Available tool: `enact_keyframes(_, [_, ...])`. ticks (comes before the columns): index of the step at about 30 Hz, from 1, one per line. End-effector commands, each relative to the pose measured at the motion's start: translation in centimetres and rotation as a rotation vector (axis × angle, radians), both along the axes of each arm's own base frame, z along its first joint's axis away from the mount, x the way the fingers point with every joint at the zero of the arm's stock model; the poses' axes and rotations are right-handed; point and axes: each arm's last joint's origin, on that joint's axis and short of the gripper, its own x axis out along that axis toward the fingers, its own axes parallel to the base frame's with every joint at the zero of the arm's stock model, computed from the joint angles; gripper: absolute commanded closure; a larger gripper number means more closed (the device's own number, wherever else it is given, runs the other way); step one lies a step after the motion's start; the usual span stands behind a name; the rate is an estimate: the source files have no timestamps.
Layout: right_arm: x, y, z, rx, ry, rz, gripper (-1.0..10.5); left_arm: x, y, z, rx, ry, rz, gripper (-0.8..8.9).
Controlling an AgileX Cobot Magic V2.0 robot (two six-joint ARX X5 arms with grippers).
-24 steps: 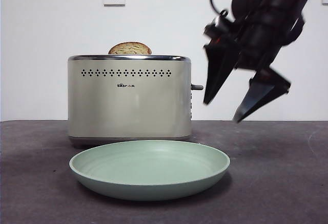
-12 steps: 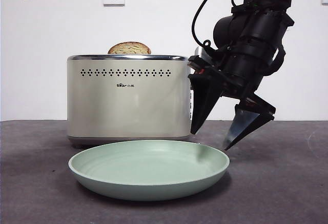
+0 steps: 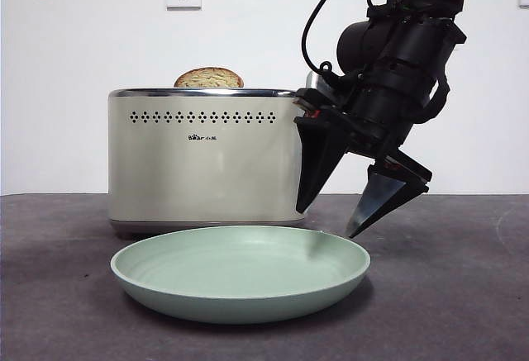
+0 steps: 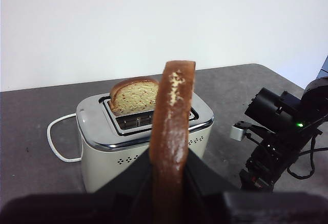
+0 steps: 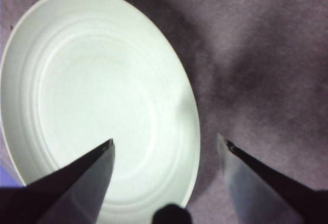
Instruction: Take the bread from the toaster,put the bread on the plate,put the plate on the table
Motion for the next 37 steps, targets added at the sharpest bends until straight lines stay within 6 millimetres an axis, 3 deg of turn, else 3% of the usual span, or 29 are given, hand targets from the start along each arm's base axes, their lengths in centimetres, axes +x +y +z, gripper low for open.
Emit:
enact_keyframes(1, [-0.1, 0.0, -1.3, -0.019, 0.026, 0.001, 6.0, 0.0, 0.0, 0.1, -0.008, -0.007, 0.004, 8.21])
enact_keyframes(8, [-0.8, -0.3, -3.2, -0.03, 0.053, -0.006, 6.1, -0.1, 0.1, 0.0, -0.006, 0.0, 0.004, 8.21])
enact_keyframes(17, [-1.2, -0.5, -3.9, -0.038, 0.079, -0.021, 9.7, -0.1, 0.1, -0.2, 0.002, 0.022, 0.003, 8.21])
enact_keyframes(21, [-1.3, -0.5, -3.6, -0.03, 0.092, -0.052, 9.6, -0.1, 0.0, -0.2, -0.001, 0.022, -0.008, 8.21])
enact_keyframes(28, [-1.9, -0.8, -0.1, 0.02, 0.012, -0.079, 9.6, 1.0, -0.9, -0.6, -0.017, 0.075, -0.158, 8.21])
enact_keyframes(31, [-2.4, -1.2, 2.0, 0.052, -0.036, -0.097, 9.6, 2.4, -1.5, -1.2, -0.009, 0.134, -0.189, 8.21])
enact_keyframes(37, [-4.2, -2.1, 5.9, 0.097, -0.12, -0.098, 9.6, 5.7, -3.5, -2.7, -0.093, 0.296, -0.433, 8.22])
